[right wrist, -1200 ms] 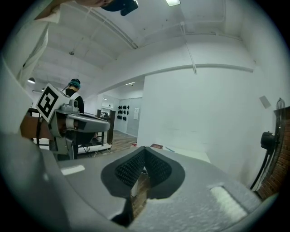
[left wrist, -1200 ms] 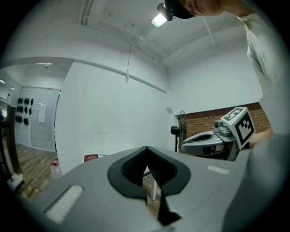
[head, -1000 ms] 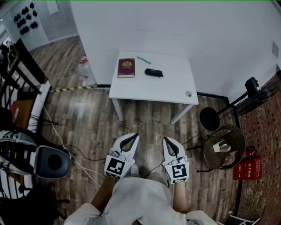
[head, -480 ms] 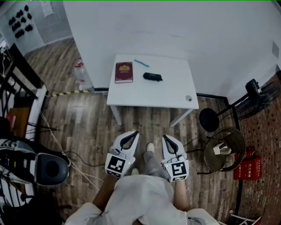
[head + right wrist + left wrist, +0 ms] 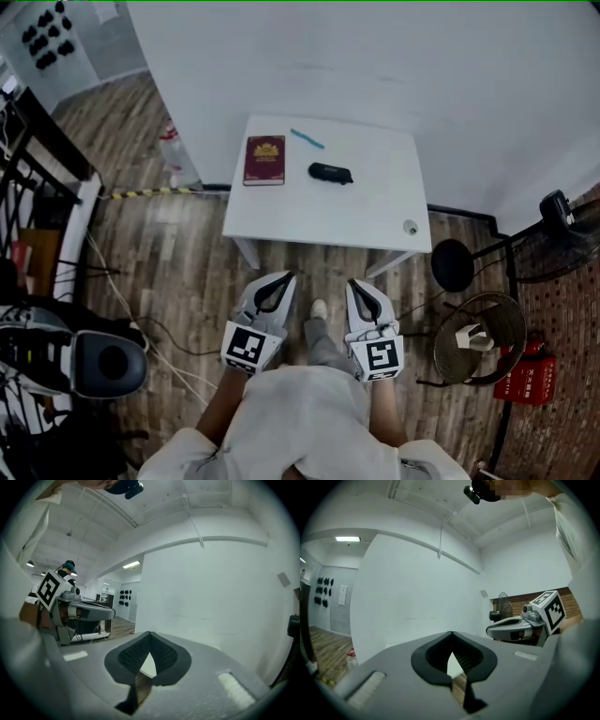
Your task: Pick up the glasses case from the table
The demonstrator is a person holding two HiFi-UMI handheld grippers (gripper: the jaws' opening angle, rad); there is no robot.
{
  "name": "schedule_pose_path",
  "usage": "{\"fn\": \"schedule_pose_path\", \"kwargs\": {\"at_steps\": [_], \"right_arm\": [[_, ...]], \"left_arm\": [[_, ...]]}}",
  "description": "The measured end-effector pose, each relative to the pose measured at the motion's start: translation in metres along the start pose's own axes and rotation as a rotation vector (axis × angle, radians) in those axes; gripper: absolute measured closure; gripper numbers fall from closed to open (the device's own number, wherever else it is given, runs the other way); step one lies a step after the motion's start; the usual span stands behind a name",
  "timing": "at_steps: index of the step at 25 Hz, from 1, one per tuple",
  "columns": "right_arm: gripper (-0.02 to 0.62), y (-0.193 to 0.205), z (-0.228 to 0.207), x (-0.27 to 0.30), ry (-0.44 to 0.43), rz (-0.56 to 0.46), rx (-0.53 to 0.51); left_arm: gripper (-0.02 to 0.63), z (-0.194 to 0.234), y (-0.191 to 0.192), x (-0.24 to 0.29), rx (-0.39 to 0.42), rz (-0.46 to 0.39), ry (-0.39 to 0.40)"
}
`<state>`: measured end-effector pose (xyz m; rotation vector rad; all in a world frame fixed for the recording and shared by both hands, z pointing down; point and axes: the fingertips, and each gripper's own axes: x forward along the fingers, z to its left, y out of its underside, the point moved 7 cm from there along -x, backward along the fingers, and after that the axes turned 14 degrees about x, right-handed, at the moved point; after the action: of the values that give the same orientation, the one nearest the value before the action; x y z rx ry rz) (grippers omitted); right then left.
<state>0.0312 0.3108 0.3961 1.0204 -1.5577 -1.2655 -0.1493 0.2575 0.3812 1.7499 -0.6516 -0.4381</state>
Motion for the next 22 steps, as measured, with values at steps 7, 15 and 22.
{"fn": "schedule_pose_path", "kwargs": {"at_steps": [7,15,22], "right_arm": [[0.592,-0.018,-0.061,0.057,-0.038,0.030,0.023],[0.592,-0.025,-0.130,0.122,-0.110,0.059,0.046],[0.592,-0.024,-0.177,0.173,-0.153,0.093,0.048]], "left_arm": [[0.588,0.025,0.004,0.074,-0.016,0.032,-0.038],[0.588,0.049,0.013,0.157,-0.031,0.076,-0.080],[0.588,0.070,0.034,0.214,-0.042,0.134,-0.114]]}}
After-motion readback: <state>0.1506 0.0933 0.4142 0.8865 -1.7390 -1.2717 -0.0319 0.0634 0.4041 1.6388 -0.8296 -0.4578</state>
